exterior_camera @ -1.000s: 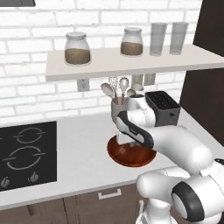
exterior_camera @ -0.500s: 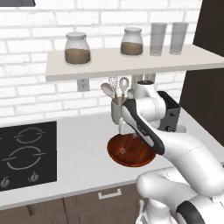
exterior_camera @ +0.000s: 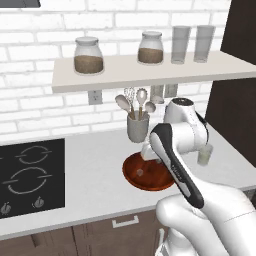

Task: Grab a lemon wedge from the fridge and one ice cube from the ice bowl, and put them in the glass of lemonade.

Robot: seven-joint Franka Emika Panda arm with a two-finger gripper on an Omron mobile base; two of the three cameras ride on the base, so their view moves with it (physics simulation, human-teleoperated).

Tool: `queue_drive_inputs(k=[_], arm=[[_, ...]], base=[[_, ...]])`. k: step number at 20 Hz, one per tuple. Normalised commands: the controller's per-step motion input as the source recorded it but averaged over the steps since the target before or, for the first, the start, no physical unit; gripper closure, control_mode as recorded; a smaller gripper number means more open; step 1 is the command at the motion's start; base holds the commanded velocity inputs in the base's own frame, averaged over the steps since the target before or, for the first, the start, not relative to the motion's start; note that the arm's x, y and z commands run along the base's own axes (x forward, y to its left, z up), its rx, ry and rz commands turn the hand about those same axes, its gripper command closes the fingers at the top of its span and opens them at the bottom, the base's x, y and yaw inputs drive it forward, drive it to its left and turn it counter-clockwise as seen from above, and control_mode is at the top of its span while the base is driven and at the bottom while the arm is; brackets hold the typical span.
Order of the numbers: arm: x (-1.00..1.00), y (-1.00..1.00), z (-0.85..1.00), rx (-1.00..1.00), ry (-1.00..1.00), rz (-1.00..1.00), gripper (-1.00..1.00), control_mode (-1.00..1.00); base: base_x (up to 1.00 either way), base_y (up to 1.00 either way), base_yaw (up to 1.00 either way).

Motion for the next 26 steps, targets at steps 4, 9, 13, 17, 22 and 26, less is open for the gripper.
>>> queue_drive_inputs(k=[4, 9, 13, 17, 22, 26], arm=[[-0.32, -0.15, 0.08, 0.05, -0.13, 0.0, 1.0, -1.0], [-0.21, -0.59, 0.32, 0.06, -0.06, 0.0, 1.0, -1.0], [0.05, -0.99, 0.7, -0.07, -0.09, -0.02, 1.0, -1.0], [0.4, -1.0, 0.66, -0.14, 0.01, -0.04, 1.0, -1.0], [0.61, -0.99, 0.15, -0.08, 0.06, -0.15, 1.0, -1.0], [0.48, -0.71, -0.48, 0.0, 0.01, -0.15, 1.0, -1.0]], base=[[0.0, 0.0, 0.0], [0.0, 0.0, 0.0], [0.0, 0.0, 0.0], [0.0, 0.0, 0.0], [0.0, 0.0, 0.0], [0.0, 0.0, 0.0]])
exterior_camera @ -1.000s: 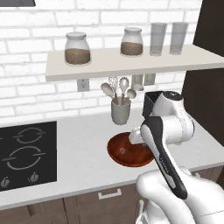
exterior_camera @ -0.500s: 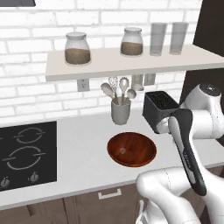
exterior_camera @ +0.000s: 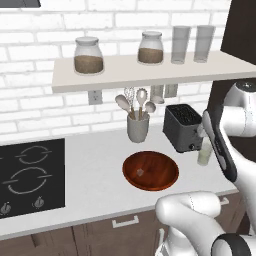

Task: Grab a lemon wedge from the fridge and one ice cube from the ice bowl, and put them in the glass of lemonade.

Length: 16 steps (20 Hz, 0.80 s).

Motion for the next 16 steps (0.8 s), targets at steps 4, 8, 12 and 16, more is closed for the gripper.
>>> queue_drive_inputs(k=[4, 8, 12, 16], arm=[[0.51, -0.53, -0.76, 0.01, 0.0, -0.12, 1.0, -1.0], [0.26, -0.08, -0.51, 0.03, 0.0, 0.0, 1.0, -1.0], [0.09, 0.0, -0.29, 0.0, 0.0, 0.0, 1.0, -1.0], [0.01, 0.0, -0.06, 0.0, 0.0, 0.0, 1.0, -1.0]], base=[[0.0, 0.0, 0.0], [0.0, 0.0, 0.0], [0.0, 0.0, 0.0], [0.0, 0.0, 0.0]])
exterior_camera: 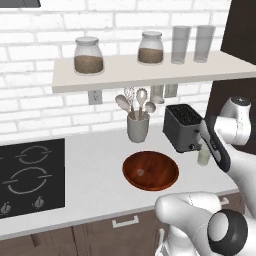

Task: Grab a lemon wedge from the fridge and one ice cube from the ice bowl, and put them in the glass of lemonade.

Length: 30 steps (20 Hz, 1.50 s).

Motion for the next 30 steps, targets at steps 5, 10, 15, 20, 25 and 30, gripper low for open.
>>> queue_drive_inputs(k=[5, 10, 15, 20, 25, 30], arm=[[0.06, 0.0, -0.01, 0.0, 0.0, 0.0, 1.0, -1.0], [0.1, 0.0, 0.0, 0.0, 0.0, 0.0, 1.0, -1.0], [0.22, -0.04, 0.0, 0.0, 0.01, 0.0, 1.0, -1.0], [0.51, -0.31, -0.01, 0.0, 0.01, -0.01, 1.0, -1.0], [0.29, -0.21, -0.07, 0.0, 0.04, 0.0, 1.0, -1.0], [0.06, -0.03, -0.11, 0.0, 0.0, 0.0, 1.0, -1.0]], base=[[0.0, 0.0, 0.0], [0.0, 0.0, 0.0], [0.0, 0.0, 0.0], [0.0, 0.0, 0.0], [0.0, 0.0, 0.0], [0.0, 0.0, 0.0]])
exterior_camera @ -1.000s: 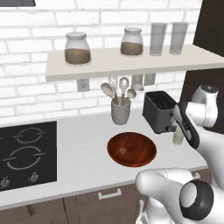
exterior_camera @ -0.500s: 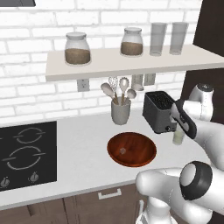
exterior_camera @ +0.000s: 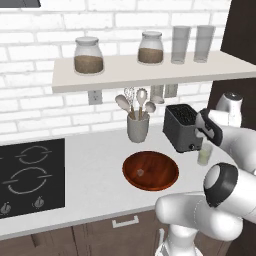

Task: Grab a lemon wedge from the fridge and one ice cube from the ice bowl, and put them in the glass of lemonade.

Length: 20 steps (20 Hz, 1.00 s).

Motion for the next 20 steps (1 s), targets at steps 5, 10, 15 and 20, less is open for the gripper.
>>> queue_drive_inputs(k=[5, 10, 15, 20], arm=[[0.12, 0.0, 0.0, 0.0, 0.02, 0.0, 1.0, -1.0], [0.11, 0.0, -0.08, 0.0, 0.01, 0.0, 1.0, -1.0], [0.01, 0.0, -0.33, 0.0, 0.0, 0.0, 1.0, -1.0], [0.0, 0.0, -0.29, 0.0, 0.0, 0.0, 1.0, -1.0]], base=[[0.0, 0.0, 0.0], [0.0, 0.0, 0.0], [0.0, 0.0, 0.0], [0.0, 0.0, 0.0]])
